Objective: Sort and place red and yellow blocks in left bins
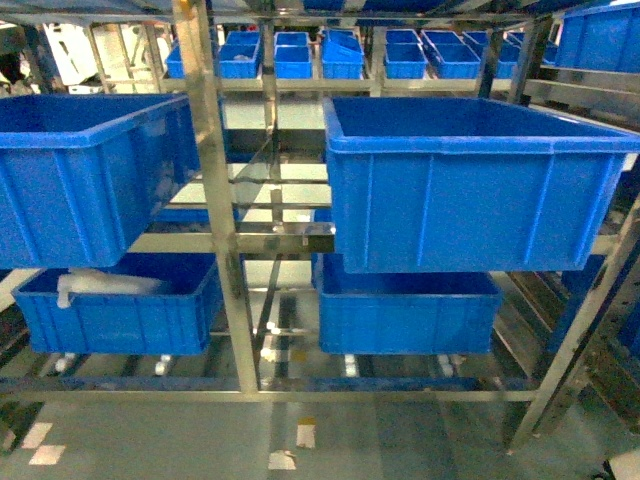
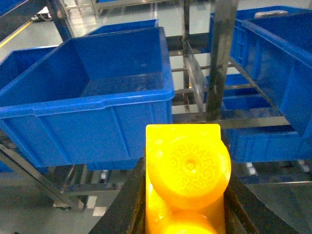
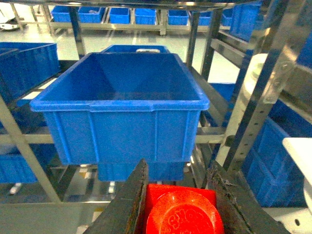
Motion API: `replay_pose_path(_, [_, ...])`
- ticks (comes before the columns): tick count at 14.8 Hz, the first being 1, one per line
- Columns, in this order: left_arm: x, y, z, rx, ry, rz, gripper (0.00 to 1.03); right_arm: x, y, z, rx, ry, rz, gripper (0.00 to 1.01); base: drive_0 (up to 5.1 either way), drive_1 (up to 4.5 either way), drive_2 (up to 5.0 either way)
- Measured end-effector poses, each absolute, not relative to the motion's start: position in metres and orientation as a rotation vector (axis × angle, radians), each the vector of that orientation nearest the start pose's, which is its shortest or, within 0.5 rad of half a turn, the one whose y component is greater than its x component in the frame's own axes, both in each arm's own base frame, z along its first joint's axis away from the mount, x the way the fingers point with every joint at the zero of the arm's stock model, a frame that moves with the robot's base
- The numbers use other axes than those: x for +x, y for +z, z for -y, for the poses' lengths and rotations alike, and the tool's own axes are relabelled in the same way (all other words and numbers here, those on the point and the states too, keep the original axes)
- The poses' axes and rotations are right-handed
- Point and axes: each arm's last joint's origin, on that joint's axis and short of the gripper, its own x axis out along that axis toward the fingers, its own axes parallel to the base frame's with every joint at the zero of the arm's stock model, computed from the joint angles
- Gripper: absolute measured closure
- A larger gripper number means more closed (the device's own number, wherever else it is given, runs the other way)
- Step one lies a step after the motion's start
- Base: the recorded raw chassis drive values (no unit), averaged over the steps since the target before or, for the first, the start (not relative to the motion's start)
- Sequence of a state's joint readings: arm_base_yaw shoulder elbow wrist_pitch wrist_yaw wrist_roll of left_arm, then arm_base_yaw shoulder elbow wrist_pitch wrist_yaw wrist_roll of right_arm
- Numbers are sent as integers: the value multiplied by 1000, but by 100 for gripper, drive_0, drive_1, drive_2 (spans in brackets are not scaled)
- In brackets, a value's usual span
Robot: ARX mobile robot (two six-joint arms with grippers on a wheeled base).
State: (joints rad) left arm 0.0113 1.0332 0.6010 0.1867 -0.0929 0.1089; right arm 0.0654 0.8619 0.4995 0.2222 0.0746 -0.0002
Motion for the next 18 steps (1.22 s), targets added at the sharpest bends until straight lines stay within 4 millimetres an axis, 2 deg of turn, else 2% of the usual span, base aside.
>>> replay_pose_path(2, [226,259,-5,118,90,-249,75,194,260,-10,-10,-9,-139,72,-499,247,247])
replay_pose_path(5, [226,258,-8,116,109,-256,75,194,260,-11,-9,-2,-136,72,0,0,0])
replay_pose_path(18, [226,258,-5,115,90,-254,75,194,259,-11,-10,-9,-145,72,-7,424,-438])
